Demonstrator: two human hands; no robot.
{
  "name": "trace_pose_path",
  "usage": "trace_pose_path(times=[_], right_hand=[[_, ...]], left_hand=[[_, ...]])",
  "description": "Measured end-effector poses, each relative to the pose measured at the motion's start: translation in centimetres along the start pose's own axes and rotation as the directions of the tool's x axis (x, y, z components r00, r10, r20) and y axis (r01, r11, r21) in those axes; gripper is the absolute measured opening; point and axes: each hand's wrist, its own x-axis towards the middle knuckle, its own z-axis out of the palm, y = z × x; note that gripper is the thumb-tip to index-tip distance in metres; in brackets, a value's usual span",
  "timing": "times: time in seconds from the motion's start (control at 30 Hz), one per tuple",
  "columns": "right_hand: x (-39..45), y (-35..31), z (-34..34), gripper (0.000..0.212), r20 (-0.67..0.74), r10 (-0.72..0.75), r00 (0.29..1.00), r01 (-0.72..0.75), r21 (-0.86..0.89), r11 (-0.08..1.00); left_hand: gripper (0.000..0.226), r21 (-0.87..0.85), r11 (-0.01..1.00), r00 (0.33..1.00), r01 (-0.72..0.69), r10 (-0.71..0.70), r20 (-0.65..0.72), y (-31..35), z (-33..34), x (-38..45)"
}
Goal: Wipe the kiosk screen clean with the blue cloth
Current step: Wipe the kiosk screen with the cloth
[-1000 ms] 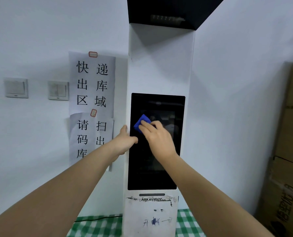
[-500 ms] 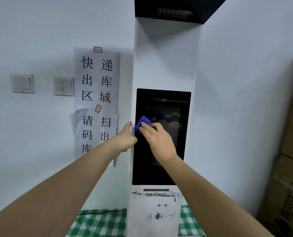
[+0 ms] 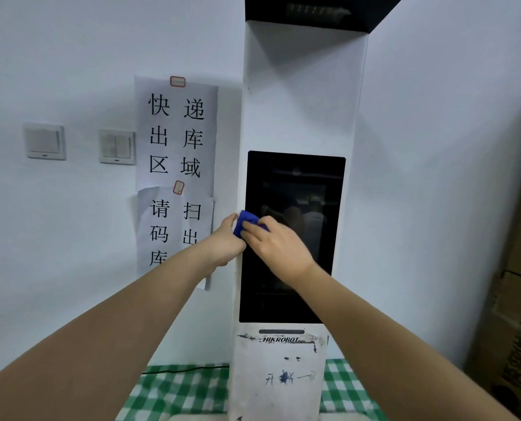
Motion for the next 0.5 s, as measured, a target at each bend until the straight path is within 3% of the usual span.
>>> trace_pose_path(times=[0.07, 0.23, 0.4, 0.5], right_hand=[[0.5, 1.3, -0.7, 0.047, 0.019, -0.042, 0.999, 0.043, -0.054, 0.998], [1.1, 0.3, -0.2, 0.055, -0.114, 0.196, 0.974, -0.193, 0.044, 0.980], [0.3, -0.5, 0.8, 0.038, 0.026, -0.086, 0.996, 0.087, -0.051, 0.995], [0.8, 0.8, -0.2, 0.044, -0.023, -0.035, 0.999, 0.034, -0.048, 0.998]], left_hand=[[0.078, -0.001, 1.000, 1.000, 0.001, -0.001, -0.013, 0.0, -0.2, -0.1], [0.078, -0.001, 1.000, 1.000, 0.012, -0.012, -0.011, 0.1, -0.1, -0.2], [0.079, 0.001, 1.000, 1.000, 0.021, -0.021, -0.010, -0.2, 0.1, -0.8], [0.079, -0.005, 0.999, 0.999, 0.034, -0.034, -0.025, -0.6, -0.2, -0.6]])
